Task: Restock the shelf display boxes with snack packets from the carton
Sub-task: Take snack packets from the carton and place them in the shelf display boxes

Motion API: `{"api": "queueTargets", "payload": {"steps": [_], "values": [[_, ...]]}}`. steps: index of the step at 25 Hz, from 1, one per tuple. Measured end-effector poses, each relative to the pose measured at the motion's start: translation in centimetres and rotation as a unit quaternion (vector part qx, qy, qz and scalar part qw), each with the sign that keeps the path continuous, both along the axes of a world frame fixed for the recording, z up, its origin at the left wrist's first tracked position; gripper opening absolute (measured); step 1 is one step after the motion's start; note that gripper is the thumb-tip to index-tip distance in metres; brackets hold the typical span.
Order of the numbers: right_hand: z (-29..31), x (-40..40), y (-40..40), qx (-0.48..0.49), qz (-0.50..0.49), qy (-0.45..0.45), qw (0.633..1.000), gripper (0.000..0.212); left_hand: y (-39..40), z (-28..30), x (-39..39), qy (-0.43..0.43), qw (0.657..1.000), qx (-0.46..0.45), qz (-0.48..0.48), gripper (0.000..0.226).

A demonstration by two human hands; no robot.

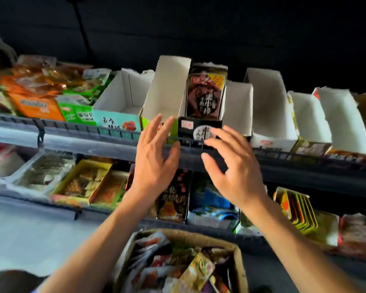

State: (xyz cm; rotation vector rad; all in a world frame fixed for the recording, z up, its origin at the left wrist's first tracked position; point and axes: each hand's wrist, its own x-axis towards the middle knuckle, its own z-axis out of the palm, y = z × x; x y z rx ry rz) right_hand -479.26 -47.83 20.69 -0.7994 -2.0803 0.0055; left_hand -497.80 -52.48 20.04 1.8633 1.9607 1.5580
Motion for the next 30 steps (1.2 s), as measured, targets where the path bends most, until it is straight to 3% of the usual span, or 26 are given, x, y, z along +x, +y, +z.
{"api": "queueTargets", "payload": {"steps": [2, 3, 4, 6, 8, 9, 11, 14, 16, 19, 23, 27, 30], "values": [[-6.6, -0.4, -3.4, -0.066, -0.001, 0.015, 0.998, 0.024, -4.2, -6.4, 1.4, -0.03, 0.999, -0.008, 0.036, 0.053], [-10.4, -0.4, -4.8, -0.14, -0.015, -0.01, 0.99, 0.022, -6.1, -10.5, 1.8, -0.05, 0.995, -0.072, 0.041, 0.053], [-14.5, -0.2, -6.2, -0.246, -0.034, -0.055, 0.967, 0.023, -8.1, -14.9, 1.9, -0.058, 0.985, -0.163, 0.024, 0.053], [-22.2, 1.4, -9.5, -0.436, -0.076, -0.18, 0.879, 0.032, -12.6, -24.1, 1.2, 0.005, 0.94, -0.339, -0.044, 0.052], [-27.7, 3.4, -12.4, -0.468, -0.08, -0.305, 0.826, 0.04, -16.9, -30.6, -0.2, 0.079, 0.883, -0.452, -0.093, 0.061], [-28.9, 3.7, -13.3, -0.447, -0.073, -0.345, 0.822, 0.043, -18.0, -32.5, -0.7, 0.099, 0.865, -0.482, -0.099, 0.072], [-29.5, 2.8, -14.0, -0.422, -0.053, -0.363, 0.829, 0.044, -18.3, -31.7, -0.6, 0.131, 0.848, -0.507, -0.086, 0.082], [-29.8, 0.3, -14.0, -0.401, -0.007, -0.346, 0.848, 0.039, -15.1, -29.5, -1.0, 0.136, 0.862, -0.489, -0.014, 0.07], [-31.0, -0.4, -14.1, -0.395, 0.007, -0.378, 0.838, 0.036, -12.7, -28.6, -1.9, 0.114, 0.874, -0.472, 0.03, 0.078], [-32.6, -0.1, -14.4, -0.399, -0.006, -0.404, 0.823, 0.034, -9.9, -28.5, -3.6, 0.093, 0.884, -0.458, 0.02, 0.085], [-32.9, -0.4, -13.8, -0.371, -0.024, -0.366, 0.853, 0.03, -8.0, -30.2, -4.2, 0.183, 0.866, -0.464, -0.025, 0.079], [-33.1, 0.1, -13.6, -0.38, -0.036, -0.374, 0.845, 0.021, -8.2, -31.2, -3.8, 0.142, 0.818, -0.557, 0.012, 0.041], [-33.3, 1.3, -13.7, -0.413, -0.05, -0.395, 0.819, 0.034, -8.0, -31.0, -4.2, 0.165, 0.816, -0.554, 0.016, 0.028]]}}
